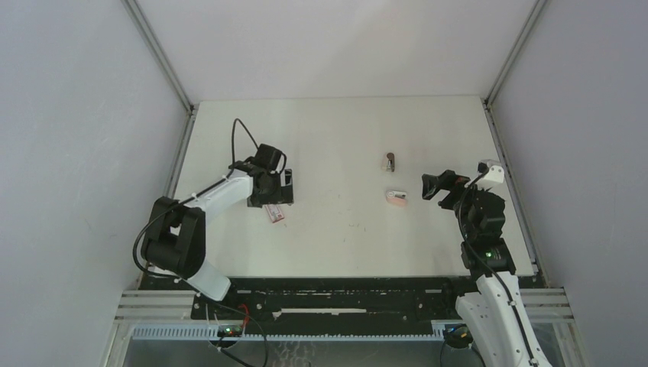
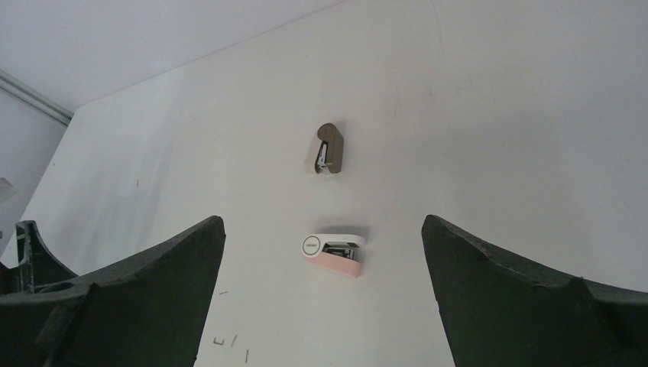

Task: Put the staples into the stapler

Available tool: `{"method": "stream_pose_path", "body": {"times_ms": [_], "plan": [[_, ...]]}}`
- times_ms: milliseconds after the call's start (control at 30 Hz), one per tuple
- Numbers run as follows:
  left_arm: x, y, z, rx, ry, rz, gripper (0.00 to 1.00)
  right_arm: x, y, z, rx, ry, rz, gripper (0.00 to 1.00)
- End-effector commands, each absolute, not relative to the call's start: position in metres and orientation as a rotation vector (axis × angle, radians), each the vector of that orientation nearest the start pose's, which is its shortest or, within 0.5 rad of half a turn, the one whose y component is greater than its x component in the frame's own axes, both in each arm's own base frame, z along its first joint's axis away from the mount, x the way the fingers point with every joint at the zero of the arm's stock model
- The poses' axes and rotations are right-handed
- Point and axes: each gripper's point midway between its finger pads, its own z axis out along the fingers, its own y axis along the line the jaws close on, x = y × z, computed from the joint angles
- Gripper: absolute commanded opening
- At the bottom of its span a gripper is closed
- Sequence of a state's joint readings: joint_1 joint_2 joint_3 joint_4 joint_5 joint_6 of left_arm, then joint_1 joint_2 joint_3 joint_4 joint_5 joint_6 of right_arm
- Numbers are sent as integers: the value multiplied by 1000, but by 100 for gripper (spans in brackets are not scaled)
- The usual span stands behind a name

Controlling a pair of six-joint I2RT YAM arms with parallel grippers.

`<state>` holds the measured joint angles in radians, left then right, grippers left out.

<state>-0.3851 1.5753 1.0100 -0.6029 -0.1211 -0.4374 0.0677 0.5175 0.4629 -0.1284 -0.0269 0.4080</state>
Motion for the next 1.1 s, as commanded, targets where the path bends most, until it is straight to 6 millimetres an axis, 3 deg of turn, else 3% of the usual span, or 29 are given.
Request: {"method": "stream_pose_path", "body": {"times_ms": [0, 367, 633, 767, 867, 1067], "plan": [[307, -121, 51, -112, 2731, -74, 94, 274, 36, 218, 282, 1707, 350, 100], [305, -126, 38, -77, 2787, -85, 94, 274, 34, 218, 289, 1706, 341, 100], [307, -137, 34, 94, 2799, -74, 94, 274, 31, 217, 299, 1707, 328, 100], [307, -152, 40, 229, 2768, -92, 91, 274, 31, 217, 296, 1708, 326, 100], [303, -162, 43, 354, 2733, -32, 87, 274, 31, 217, 295, 1709, 323, 100], [301, -149, 37, 394, 2738, 154, 78, 274, 31, 216, 294, 1710, 323, 100]]}}
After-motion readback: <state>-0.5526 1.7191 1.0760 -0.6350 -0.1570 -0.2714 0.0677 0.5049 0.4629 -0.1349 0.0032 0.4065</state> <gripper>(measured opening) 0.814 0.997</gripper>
